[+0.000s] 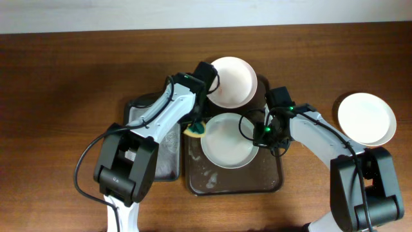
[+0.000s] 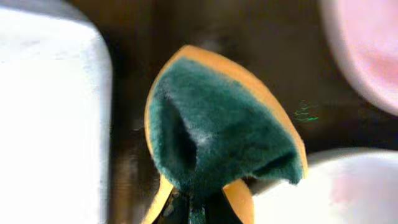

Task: Clean dirty plates on tray and stack at the side
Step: 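Scrub the green plate with the sponge in the left gripper, then return the sponge to the metal tray with the left gripper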

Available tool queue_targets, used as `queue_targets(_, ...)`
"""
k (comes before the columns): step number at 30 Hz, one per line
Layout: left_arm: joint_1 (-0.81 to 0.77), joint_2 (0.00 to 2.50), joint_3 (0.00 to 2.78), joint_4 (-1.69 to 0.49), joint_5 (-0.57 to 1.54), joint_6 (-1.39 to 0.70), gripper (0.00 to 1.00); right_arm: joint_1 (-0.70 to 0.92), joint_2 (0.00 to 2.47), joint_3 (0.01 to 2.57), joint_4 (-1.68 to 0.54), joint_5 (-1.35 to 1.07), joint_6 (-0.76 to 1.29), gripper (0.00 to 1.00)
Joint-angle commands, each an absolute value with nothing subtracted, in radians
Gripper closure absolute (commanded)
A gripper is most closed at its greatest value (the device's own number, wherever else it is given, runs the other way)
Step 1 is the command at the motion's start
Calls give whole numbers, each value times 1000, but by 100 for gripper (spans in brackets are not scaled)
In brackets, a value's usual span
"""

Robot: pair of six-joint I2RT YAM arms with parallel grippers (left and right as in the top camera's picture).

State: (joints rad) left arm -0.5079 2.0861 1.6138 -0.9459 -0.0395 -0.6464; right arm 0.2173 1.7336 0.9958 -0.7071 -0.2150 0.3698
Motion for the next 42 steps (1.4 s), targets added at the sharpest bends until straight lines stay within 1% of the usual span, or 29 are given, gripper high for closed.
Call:
queue_targets(1,-558,2104,1583,-882,239,-632,100,210,1743,980,-714,-146,347,96)
queue_targets(5,-598,2107,1583,-863,383,-631,100,210,1743,980,-711,-146,347,96)
queue_targets(8,-623,2113,1575,-858,331,-631,100,210,1743,980,-710,-146,347,96)
queue_targets(9,-632,2117,1547,-823,307,-631,100,210,1743,980,-710,-146,347,96)
queue_targets(11,-649,2133,1472,-710,336,-639,100,210,1743,980,-710,-146,347,96)
queue_targets(14,-654,2145,1369,-541,455,-658,100,210,1743,980,-711,-146,347,96)
queue_targets(15,-657,2145,1360,-527,456,-658,100,210,1743,980,-711,-146,347,96)
queue_targets(17,-665,2145,1356,-582,356,-656,100,210,1743,980,-713,-146,347,96)
queue_targets(18,-662,2145,1356,-654,234,-634,100,210,1743,980,-717,-146,347,96)
queue_targets(21,-620,2137,1390,-783,135,-635,100,210,1743,980,-719,-146,347,96)
queue_targets(23,-582,2127,1483,-937,-19,-635,100,210,1743,980,-718,-146,347,96)
queue_targets(25,-578,2126,1578,-1053,-176,-635,100,210,1743,980,-718,-146,347,96)
queue_targets(26,-578,2126,1625,-1100,-220,-635,100,210,1743,980,-719,-146,347,96)
queue_targets(27,-578,2126,1657,-1126,-221,-635,100,210,1743,980,-719,-146,347,96)
queue_targets(31,-583,2115,1872,-1278,-67,-634,100,210,1743,980,-719,-146,347,96)
queue_targets(34,-548,2053,1934,-1387,-84,-581,100,210,1743,980,-720,-157,311,96)
queue_targets(37,-474,2029,1918,-1504,-226,-582,100,210,1743,980,-723,-215,243,96)
queue_targets(40,-414,2029,1778,-1447,-233,-582,100,210,1743,980,-723,-218,242,96)
queue_targets(42,-372,2029,1641,-1341,-230,-581,100,210,1743,980,-726,-218,242,96)
